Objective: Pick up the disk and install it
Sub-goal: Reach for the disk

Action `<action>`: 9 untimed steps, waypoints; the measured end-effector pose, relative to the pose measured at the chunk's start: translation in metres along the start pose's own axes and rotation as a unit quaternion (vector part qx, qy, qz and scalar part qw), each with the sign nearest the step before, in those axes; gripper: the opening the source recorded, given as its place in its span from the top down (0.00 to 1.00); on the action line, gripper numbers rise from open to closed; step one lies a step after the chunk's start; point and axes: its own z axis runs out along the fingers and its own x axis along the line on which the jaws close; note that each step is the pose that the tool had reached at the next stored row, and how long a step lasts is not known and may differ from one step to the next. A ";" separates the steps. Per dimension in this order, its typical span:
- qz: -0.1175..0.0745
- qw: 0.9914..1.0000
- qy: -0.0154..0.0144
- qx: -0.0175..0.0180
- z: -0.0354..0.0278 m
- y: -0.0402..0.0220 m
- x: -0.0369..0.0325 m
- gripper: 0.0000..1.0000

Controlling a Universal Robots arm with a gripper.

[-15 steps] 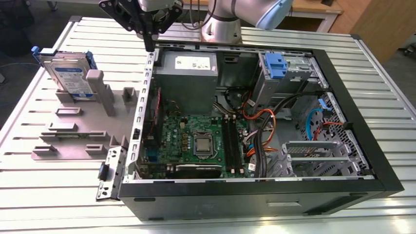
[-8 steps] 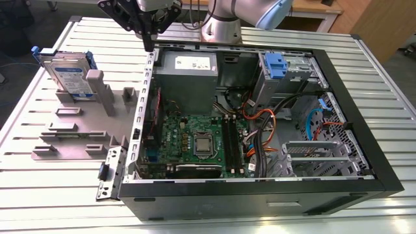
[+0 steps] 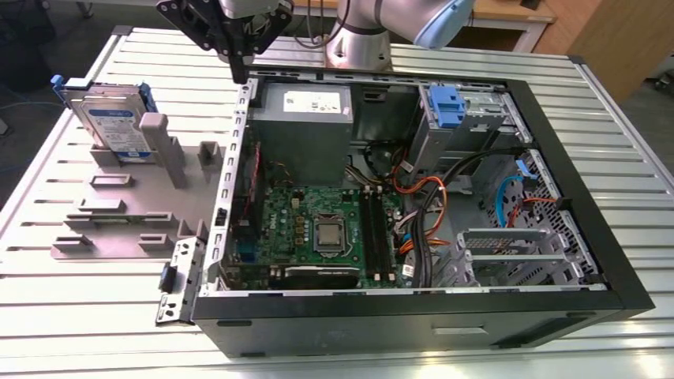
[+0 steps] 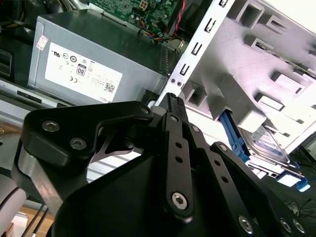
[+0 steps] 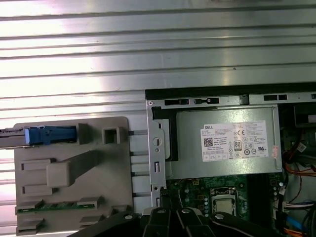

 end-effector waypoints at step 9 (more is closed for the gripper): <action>0.000 1.000 0.000 0.000 -0.0001 -0.0002 0.0029 0.89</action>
